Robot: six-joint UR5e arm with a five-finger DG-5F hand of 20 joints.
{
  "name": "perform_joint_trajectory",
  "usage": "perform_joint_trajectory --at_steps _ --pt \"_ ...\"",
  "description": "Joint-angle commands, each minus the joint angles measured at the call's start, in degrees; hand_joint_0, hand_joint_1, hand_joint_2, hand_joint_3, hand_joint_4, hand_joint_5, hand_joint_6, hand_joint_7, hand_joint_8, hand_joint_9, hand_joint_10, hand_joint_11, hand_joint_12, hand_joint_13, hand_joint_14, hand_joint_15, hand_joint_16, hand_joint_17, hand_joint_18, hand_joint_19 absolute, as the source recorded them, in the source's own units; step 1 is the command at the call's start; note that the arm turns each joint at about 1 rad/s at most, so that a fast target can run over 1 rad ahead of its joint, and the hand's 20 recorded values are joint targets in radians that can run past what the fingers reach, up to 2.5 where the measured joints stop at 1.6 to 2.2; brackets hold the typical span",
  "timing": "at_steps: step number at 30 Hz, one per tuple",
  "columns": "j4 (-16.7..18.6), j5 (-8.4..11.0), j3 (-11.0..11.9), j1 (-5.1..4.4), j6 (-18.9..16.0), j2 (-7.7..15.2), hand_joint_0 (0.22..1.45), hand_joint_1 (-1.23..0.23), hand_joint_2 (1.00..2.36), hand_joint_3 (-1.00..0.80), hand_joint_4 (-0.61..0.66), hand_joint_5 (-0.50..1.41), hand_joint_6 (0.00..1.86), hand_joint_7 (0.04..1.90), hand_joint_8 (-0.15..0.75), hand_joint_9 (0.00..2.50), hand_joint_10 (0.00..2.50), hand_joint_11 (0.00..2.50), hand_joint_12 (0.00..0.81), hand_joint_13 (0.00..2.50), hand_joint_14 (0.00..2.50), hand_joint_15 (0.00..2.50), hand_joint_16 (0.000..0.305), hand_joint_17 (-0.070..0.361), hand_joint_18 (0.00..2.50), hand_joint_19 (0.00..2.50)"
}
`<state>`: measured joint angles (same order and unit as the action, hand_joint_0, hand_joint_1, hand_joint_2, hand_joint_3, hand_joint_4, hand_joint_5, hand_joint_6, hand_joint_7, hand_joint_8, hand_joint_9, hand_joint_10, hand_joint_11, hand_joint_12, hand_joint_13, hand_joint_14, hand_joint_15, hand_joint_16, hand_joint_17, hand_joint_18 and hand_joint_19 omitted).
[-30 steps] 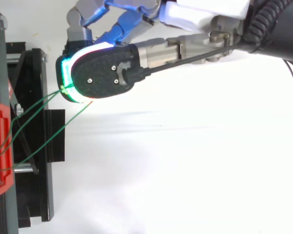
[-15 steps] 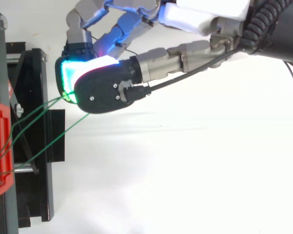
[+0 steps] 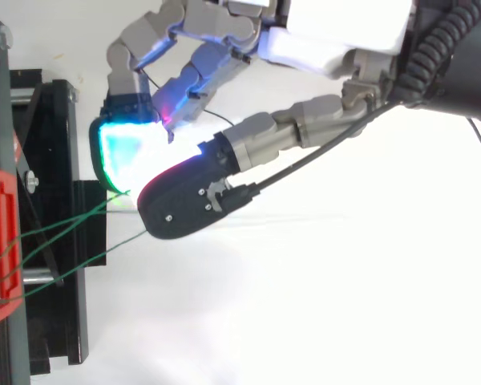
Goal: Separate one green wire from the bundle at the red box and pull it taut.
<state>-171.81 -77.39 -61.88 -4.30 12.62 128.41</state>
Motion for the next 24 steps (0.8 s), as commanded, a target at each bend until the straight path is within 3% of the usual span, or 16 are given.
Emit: perform_joint_trajectory --at_steps 1,5,10,15,18,20,24 --pt "0.0 0.13 0.0 -0.44 -2.0 0.0 0.63 -0.72 1.01 -0.44 0.18 -0.22 0.88 1.03 0.28 0.89 0.03 0.83 0.335 1.09 0.02 0.7 0.054 0.122 0.81 0.47" --pt "0.0 0.22 -0.2 -0.97 -5.2 0.0 0.63 -0.67 1.01 -0.44 0.18 -0.22 0.88 1.05 0.297 1.09 0.02 1.18 0.319 1.38 0.03 1.14 0.055 0.123 0.9 0.55" --pt "1.3 -0.13 -1.9 -1.5 -13.4 0.0 0.63 -0.66 1.01 -0.44 0.18 -0.22 0.88 1.04 0.293 1.17 0.02 1.36 0.302 1.5 0.02 1.34 0.055 0.124 0.94 0.59" --pt "1.7 -0.13 -2.4 -1.59 -14.6 0.0 0.63 -0.65 1.01 -0.44 0.18 -0.22 0.88 1.03 0.29 1.19 0.02 1.38 0.295 1.56 0.02 1.45 0.055 0.125 0.97 0.6" --pt "1.7 -0.13 -2.4 -1.67 -14.6 0.0 0.63 -0.65 1.01 -0.45 0.19 -0.22 0.88 1.03 0.284 1.2 0.02 1.4 0.285 1.69 0.0 1.64 0.056 0.127 1.01 0.65" --pt "1.7 -0.13 -2.4 -1.67 -14.6 0.0 0.63 -0.64 1.0 -0.45 0.19 -0.22 0.88 1.03 0.288 1.21 0.02 1.41 0.285 1.66 0.25 1.54 0.056 0.126 1.06 0.72" --pt "1.9 -0.13 -2.4 -1.76 -14.5 0.0 0.63 -0.63 1.0 -0.45 0.18 -0.22 0.88 1.03 0.284 1.22 0.01 1.46 0.281 1.64 0.38 1.49 0.056 0.125 1.13 0.85"
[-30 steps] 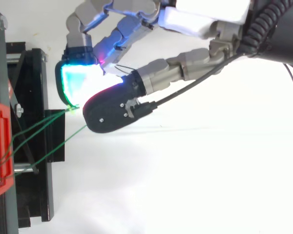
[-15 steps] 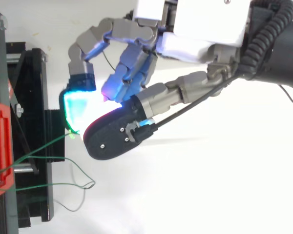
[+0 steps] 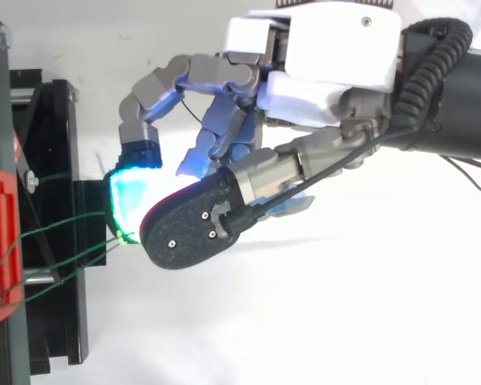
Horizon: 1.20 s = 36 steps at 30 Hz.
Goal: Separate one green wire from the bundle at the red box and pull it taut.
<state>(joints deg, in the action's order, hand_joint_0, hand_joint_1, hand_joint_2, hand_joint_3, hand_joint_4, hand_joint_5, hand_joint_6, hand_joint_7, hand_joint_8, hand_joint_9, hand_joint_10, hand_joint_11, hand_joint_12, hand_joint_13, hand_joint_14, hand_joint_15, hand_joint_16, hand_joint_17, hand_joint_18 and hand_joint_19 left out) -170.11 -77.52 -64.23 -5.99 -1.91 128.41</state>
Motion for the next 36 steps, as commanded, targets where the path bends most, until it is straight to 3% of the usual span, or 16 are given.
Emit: perform_joint_trajectory --at_steps 1,2,4,12,15,22,26,28,29,36 --pt "0.2 0.0 0.0 -0.08 0.1 0.0 0.63 -0.63 1.0 -0.45 0.19 -0.22 0.88 1.03 0.281 1.24 0.01 1.48 0.281 1.63 0.49 1.44 0.055 0.124 1.16 0.89" --pt "0.3 0.0 0.0 -0.08 0.1 0.0 0.63 -0.63 1.0 -0.46 0.19 -0.22 0.88 1.03 0.28 1.26 0.01 1.56 0.286 1.61 0.71 1.36 0.054 0.122 1.23 1.0" --pt "0.4 0.0 0.0 -0.08 0.1 0.0 0.63 -0.63 1.0 -0.46 0.19 -0.22 0.88 1.02 0.277 1.28 0.01 1.64 0.277 1.59 0.93 1.27 0.052 0.118 1.27 1.07" --pt "0.5 0.09 0.0 -0.16 0.6 0.0 0.57 -0.59 1.0 -0.5 0.2 -0.22 0.87 1.02 0.283 1.29 0.0 1.66 0.29 1.55 1.21 1.17 0.054 0.121 1.31 1.09" --pt "0.5 0.18 -0.1 -0.16 0.7 0.0 0.55 -0.57 1.0 -0.5 0.21 -0.22 0.87 1.0 0.29 1.3 0.0 1.66 0.29 1.51 1.65 0.94 0.055 0.123 1.36 1.12" --pt "0.8 0.18 -0.4 -0.25 2.0 0.0 0.53 -0.56 1.0 -0.5 0.22 -0.22 0.87 1.0 0.295 1.34 0.03 1.76 0.301 1.5 2.06 0.75 0.053 0.12 1.45 1.19" --pt "3.6 0.18 -2.7 -0.25 3.0 0.0 0.53 -0.57 1.0 -0.5 0.22 -0.22 0.87 1.0 0.292 1.28 0.68 1.67 0.299 1.5 2.12 0.74 0.054 0.122 1.47 1.19" --pt "5.8 0.18 -3.7 -0.25 3.2 0.0 0.53 -0.57 1.0 -0.5 0.22 -0.22 0.87 0.98 0.294 1.27 0.8 1.67 0.303 1.5 2.13 0.73 0.054 0.122 1.47 1.19" --pt "6.9 0.26 -4.1 -0.25 3.5 0.0 0.52 -0.57 1.0 -0.5 0.22 -0.22 0.87 0.99 0.29 1.25 1.01 1.62 0.305 1.49 2.13 0.75 0.055 0.123 1.47 1.18" --pt "8.2 0.26 -4.2 -0.34 6.0 0.0 0.51 -0.56 1.0 -0.5 0.22 -0.22 0.87 0.98 0.305 1.21 1.44 1.56 0.3 1.49 2.21 0.71 0.056 0.126 1.49 1.19"
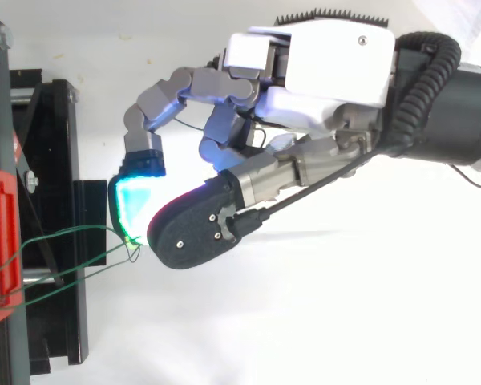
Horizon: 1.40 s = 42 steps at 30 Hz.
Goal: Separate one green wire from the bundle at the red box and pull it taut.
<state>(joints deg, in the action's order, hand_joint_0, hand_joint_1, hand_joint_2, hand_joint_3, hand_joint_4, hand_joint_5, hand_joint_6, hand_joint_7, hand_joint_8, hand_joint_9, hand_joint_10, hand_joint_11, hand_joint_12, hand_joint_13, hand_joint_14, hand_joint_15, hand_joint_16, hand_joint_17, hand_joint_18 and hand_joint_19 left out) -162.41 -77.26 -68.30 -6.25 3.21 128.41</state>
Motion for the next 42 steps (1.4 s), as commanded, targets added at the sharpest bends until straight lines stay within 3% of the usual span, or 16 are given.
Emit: perform_joint_trajectory --at_steps 1,11,19,29,34,42 --pt "0.5 0.01 -0.1 0.01 0.9 0.0 0.51 -0.56 1.0 -0.5 0.22 -0.22 0.87 0.98 0.297 1.2 1.44 1.58 0.308 1.49 2.21 0.7 0.056 0.125 1.49 1.19" --pt "0.5 0.71 0.0 -0.26 1.1 0.0 0.51 -0.56 1.0 -0.5 0.22 -0.22 0.87 0.98 0.309 1.18 1.79 1.53 0.304 1.49 2.37 0.67 0.056 0.126 1.5 1.18" --pt "0.5 0.8 -0.1 -0.52 1.9 0.0 0.62 -0.61 1.0 -0.47 0.18 -0.22 0.87 1.02 0.279 1.17 1.74 1.62 0.291 1.45 2.36 0.71 0.05 0.112 1.45 1.21" --pt "0.3 0.88 1.1 -0.69 2.6 0.0 0.61 -0.63 1.02 -0.3 0.11 -0.22 0.9 1.07 0.291 1.17 1.85 1.61 0.292 1.45 2.33 0.73 0.05 0.113 1.43 1.21" --pt "-0.3 0.88 2.4 -0.61 3.9 0.0 0.61 -0.64 1.02 -0.23 0.06 -0.21 0.91 1.08 0.29 1.17 1.84 1.63 0.294 1.45 2.25 0.74 0.051 0.114 1.41 1.2" --pt "-0.3 0.88 2.6 -0.78 4.9 0.0 0.61 -0.67 1.03 -0.14 -0.03 -0.2 0.91 1.13 0.283 1.21 1.74 1.72 0.292 1.47 2.07 0.81 0.05 0.113 1.39 1.18"
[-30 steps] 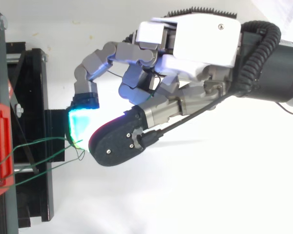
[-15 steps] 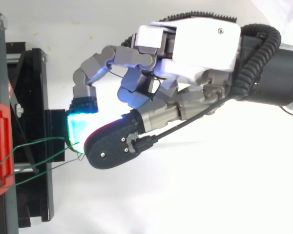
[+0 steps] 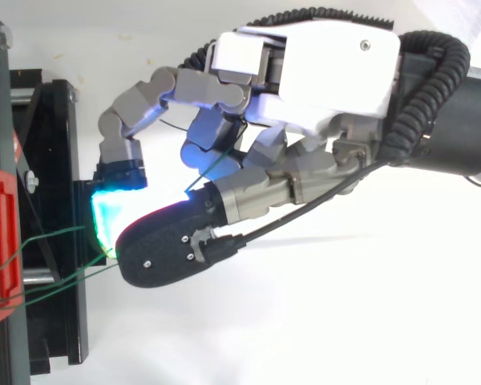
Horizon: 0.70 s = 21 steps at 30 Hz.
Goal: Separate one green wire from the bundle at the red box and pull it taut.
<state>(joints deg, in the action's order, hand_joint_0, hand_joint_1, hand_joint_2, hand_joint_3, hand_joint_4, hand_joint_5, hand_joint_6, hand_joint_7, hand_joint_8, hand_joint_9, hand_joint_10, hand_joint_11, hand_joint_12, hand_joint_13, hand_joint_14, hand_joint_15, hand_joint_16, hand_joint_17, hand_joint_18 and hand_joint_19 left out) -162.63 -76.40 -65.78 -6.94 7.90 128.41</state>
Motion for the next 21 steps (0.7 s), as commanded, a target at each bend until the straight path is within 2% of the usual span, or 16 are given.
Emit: perform_joint_trajectory --at_steps 1,5,7,10,12,13,14,16,19,21 --pt "-0.1 0.02 0.0 -0.18 0.2 0.0 0.61 -0.67 1.03 -0.12 -0.03 -0.2 0.91 1.14 0.278 1.21 1.74 1.71 0.293 1.46 2.05 0.84 0.051 0.114 1.39 1.17" --pt "-0.2 0.02 0.0 -0.27 0.2 0.0 0.61 -0.69 1.03 -0.08 -0.05 -0.19 0.91 1.19 0.288 1.22 1.69 1.73 0.293 1.49 1.83 0.94 0.051 0.114 1.37 1.17" --pt "-0.3 0.02 0.0 -0.27 0.2 0.0 0.6 -0.69 1.03 -0.06 -0.05 -0.18 0.9 1.21 0.28 1.23 1.57 1.77 0.295 1.5 1.68 1.0 0.05 0.113 1.36 1.17" --pt "-0.6 0.02 0.0 -0.27 0.5 0.0 0.6 -0.7 1.03 -0.04 -0.05 -0.18 0.9 1.25 0.282 1.26 1.26 1.83 0.301 1.55 1.11 1.28 0.051 0.114 1.33 1.15" --pt "-0.7 0.29 0.0 -0.27 1.0 0.0 0.6 -0.7 1.03 -0.03 -0.05 -0.17 0.9 1.27 0.275 1.28 1.09 1.84 0.3 1.56 0.87 1.37 0.05 0.113 1.31 1.15" --pt "-0.7 0.29 0.0 -0.27 1.0 0.0 0.6 -0.7 1.03 -0.03 -0.05 -0.17 0.9 1.28 0.271 1.31 0.76 1.9 0.308 1.57 0.65 1.46 0.051 0.114 1.3 1.14" --pt "-0.7 0.29 0.0 -0.36 1.0 0.0 0.6 -0.7 1.03 -0.02 -0.06 -0.17 0.9 1.29 0.269 1.33 0.54 1.94 0.31 1.6 0.37 1.58 0.051 0.114 1.29 1.13" --pt "-0.8 0.29 0.0 -0.36 1.0 0.0 0.6 -0.7 1.03 -0.01 -0.06 -0.17 0.9 1.3 0.262 1.36 0.35 1.99 0.309 1.62 0.0 1.69 0.051 0.114 1.27 1.12" --pt "-0.8 0.37 0.0 -0.45 1.0 0.0 0.6 -0.7 1.03 -0.01 -0.06 -0.17 0.89 1.32 0.263 1.39 0.15 2.02 0.326 1.53 0.01 1.57 0.05 0.113 1.25 1.12" --pt "-0.9 0.55 0.0 -0.45 1.0 0.0 0.6 -0.71 1.03 -0.01 -0.05 -0.16 0.89 1.32 0.262 1.39 0.12 2.03 0.33 1.5 0.02 1.51 0.049 0.111 1.24 1.11"
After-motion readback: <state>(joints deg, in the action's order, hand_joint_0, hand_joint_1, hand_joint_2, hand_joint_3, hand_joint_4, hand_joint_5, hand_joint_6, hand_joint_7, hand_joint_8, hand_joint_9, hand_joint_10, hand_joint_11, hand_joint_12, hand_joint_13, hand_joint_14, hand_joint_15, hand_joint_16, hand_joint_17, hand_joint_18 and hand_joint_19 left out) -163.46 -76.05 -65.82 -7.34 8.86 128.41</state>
